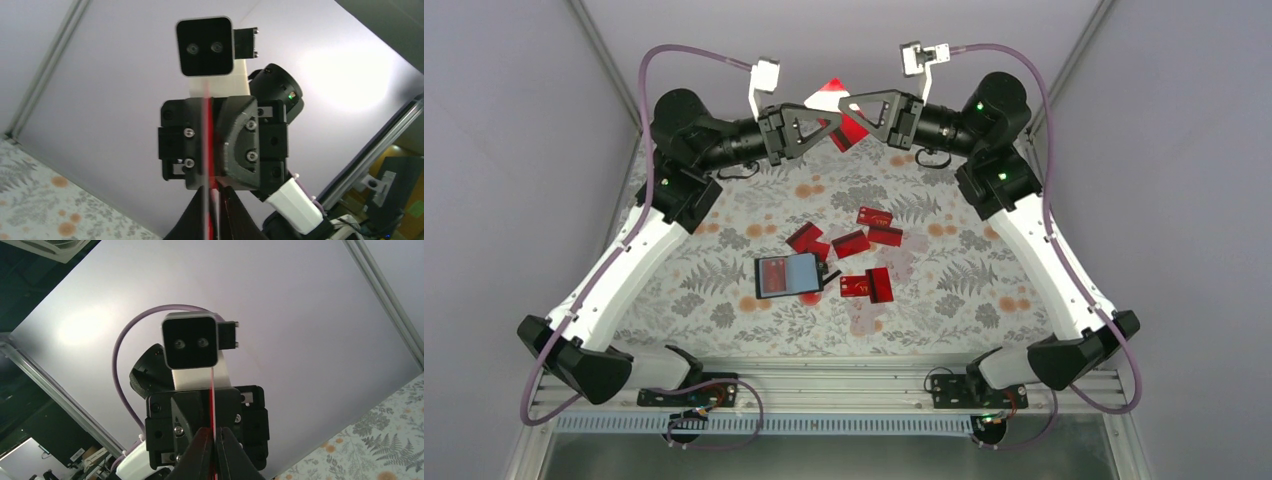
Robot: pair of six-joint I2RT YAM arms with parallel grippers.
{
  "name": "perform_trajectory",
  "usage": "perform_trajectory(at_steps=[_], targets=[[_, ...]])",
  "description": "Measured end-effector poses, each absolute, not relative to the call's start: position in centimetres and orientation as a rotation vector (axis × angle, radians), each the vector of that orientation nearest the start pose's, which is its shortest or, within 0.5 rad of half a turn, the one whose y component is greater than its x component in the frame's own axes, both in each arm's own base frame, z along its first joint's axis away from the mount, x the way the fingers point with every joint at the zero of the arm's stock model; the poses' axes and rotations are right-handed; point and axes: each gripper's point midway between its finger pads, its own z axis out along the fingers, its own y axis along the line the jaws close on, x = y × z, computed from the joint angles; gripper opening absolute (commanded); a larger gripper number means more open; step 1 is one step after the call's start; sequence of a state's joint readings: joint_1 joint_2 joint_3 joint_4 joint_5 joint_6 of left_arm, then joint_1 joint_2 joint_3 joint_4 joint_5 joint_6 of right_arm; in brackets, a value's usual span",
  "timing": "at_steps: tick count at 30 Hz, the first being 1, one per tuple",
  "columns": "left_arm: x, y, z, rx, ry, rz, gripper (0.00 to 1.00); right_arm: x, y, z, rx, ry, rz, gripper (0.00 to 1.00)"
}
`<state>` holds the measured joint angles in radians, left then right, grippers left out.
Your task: Put the credit cards into the card holder
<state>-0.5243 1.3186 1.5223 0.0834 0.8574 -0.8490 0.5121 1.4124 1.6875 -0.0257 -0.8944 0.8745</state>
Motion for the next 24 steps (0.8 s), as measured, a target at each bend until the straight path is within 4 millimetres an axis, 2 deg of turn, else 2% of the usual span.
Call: perform_trajectory(at_steps=[7, 8, 11, 12, 16, 19, 20, 22, 24], targets=[[25.3, -29.4, 53.2, 0.578, 1.488, -1.661, 0.02, 26.3, 30.0, 54.8, -0.585, 1.530, 1.672, 0.04], [25.3, -29.4, 53.1, 0.574, 1.490, -1.659, 0.02, 26.3, 30.0, 54.7, -0.581, 1.531, 1.671, 0.12], [25.7, -29.4, 52.8, 0.556, 1.530, -1.638, 0.02, 26.6, 30.0, 54.4, -0.562, 1.556, 1.663, 0.52], [25.9, -29.4, 52.7, 0.550, 1.552, -1.622, 0.02, 26.8, 30.0, 54.4, -0.560, 1.567, 1.647, 0.61], [27.6, -28.9, 52.1, 0.513, 1.660, -1.523, 0.02, 27.7, 29.7, 53.8, -0.524, 1.625, 1.554, 0.68], [29.8, -26.7, 49.2, 0.435, 1.791, -1.417, 0.02, 28.7, 29.3, 51.8, -0.482, 1.707, 1.462, 0.68], [30.7, -25.7, 47.6, 0.395, 1.849, -1.374, 0.02, 29.1, 29.2, 50.7, -0.467, 1.743, 1.428, 0.68], [32.4, -23.5, 43.5, 0.312, 1.984, -1.283, 0.02, 30.0, 29.1, 47.8, -0.440, 1.831, 1.364, 0.70], [33.2, -21.6, 39.0, 0.245, 2.122, -1.207, 0.02, 30.6, 29.1, 44.4, -0.426, 1.922, 1.325, 0.71]])
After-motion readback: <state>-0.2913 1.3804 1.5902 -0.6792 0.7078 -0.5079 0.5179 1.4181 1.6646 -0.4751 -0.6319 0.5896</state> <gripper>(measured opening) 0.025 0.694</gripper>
